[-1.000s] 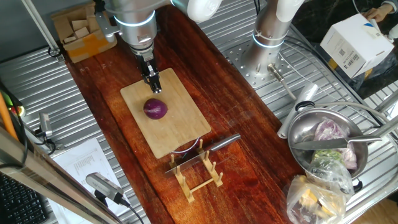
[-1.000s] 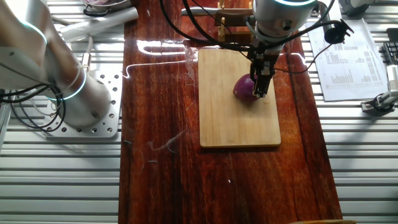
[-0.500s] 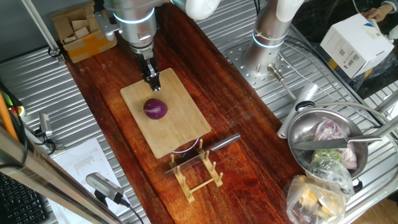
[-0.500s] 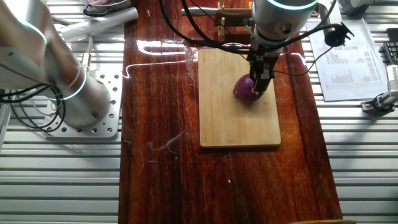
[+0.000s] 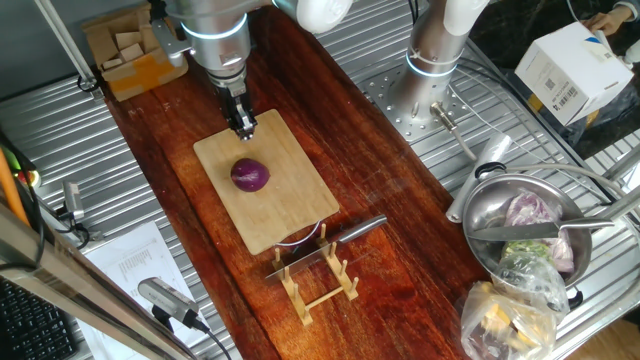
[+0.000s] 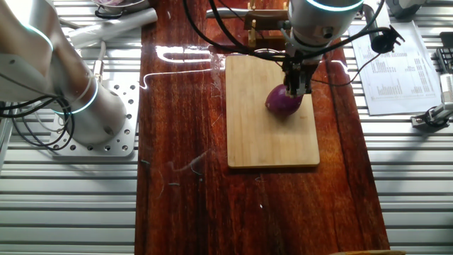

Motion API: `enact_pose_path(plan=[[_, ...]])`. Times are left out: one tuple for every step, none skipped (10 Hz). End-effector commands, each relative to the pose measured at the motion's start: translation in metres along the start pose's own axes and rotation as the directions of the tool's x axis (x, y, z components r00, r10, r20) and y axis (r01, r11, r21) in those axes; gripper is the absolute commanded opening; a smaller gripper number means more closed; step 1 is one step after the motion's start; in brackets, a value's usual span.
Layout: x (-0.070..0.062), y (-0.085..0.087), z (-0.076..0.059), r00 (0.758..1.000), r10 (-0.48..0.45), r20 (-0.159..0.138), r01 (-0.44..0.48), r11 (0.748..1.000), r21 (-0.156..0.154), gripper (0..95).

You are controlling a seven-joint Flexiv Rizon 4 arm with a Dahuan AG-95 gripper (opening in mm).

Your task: Chop the onions

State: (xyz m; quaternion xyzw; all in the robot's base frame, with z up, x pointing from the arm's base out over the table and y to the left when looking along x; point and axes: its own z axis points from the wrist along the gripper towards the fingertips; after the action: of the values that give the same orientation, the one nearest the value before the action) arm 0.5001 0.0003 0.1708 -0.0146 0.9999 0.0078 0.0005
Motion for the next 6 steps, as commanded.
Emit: enact_pose_path(plan=[[0.0005,-0.0001,0.0003,1.000,0.000,0.000,0.000,1.000,0.019,0.0],[0.0006,-0.0001,0.0004,1.000,-0.001,0.000,0.001,1.000,0.016,0.0],[0.0006,-0.0001,0.0004,1.000,-0.001,0.000,0.001,1.000,0.016,0.0],[0.0006,-0.0001,0.0004,1.000,-0.001,0.000,0.001,1.000,0.016,0.0],[0.0007,-0.0001,0.0004,1.000,0.000,-0.001,0.000,1.000,0.013,0.0],[0.0007,0.0001,0.0002,1.000,0.003,0.000,-0.003,1.000,0.013,0.0]])
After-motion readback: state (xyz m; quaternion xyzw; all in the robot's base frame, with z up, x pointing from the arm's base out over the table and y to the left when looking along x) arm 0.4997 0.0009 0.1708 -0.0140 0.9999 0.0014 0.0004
